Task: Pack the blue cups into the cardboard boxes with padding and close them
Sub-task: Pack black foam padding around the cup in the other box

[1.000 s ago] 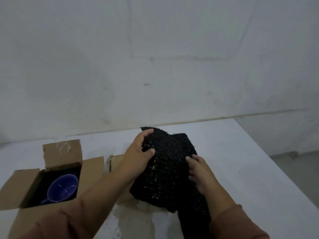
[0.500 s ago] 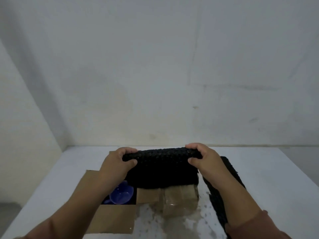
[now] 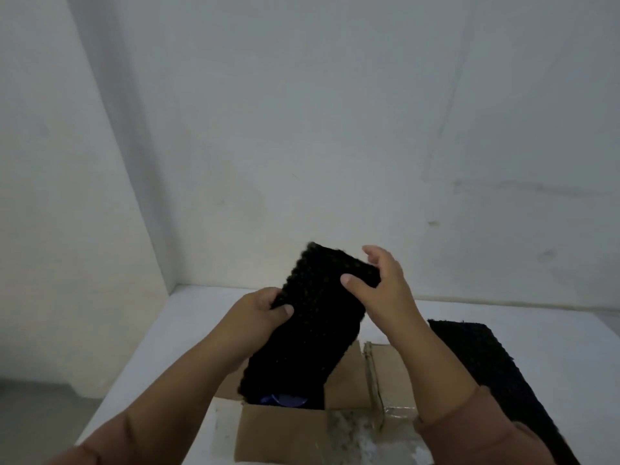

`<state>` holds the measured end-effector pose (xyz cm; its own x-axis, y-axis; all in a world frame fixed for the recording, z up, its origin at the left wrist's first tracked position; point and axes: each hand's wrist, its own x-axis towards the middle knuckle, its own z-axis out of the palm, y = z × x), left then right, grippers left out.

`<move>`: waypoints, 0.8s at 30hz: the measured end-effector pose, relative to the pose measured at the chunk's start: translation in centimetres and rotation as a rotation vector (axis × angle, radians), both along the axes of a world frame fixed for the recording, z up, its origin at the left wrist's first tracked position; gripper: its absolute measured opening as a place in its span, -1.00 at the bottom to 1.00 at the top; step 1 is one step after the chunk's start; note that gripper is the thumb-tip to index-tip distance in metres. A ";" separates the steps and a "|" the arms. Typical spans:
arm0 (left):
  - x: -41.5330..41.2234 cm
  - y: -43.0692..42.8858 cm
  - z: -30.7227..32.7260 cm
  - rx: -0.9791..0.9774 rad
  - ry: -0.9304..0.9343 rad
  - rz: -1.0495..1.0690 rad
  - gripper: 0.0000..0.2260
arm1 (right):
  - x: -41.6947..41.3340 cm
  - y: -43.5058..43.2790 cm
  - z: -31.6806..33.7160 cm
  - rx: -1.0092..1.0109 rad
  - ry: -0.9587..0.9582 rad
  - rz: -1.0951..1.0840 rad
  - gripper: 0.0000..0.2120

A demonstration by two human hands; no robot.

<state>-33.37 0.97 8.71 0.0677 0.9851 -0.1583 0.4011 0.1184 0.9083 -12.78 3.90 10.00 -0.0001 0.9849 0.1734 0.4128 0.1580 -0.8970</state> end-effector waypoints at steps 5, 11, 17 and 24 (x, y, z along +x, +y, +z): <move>-2.3 0.4 -1.7 -0.244 -0.586 0.077 -0.80 | -1.3 -0.8 -4.9 -0.516 0.555 0.253 -0.24; -3.5 0.4 -3.2 -0.269 -0.539 0.181 -0.82 | -3.3 -0.9 -5.9 -0.413 0.552 0.157 -0.48; -3.7 0.0 -4.1 -0.002 -0.216 0.286 -0.77 | -3.2 -1.5 -5.1 -0.257 0.234 0.075 -0.51; -3.3 -0.4 -3.0 0.072 0.002 0.103 -0.77 | -3.2 -1.0 -4.4 -0.184 -0.247 0.089 -0.71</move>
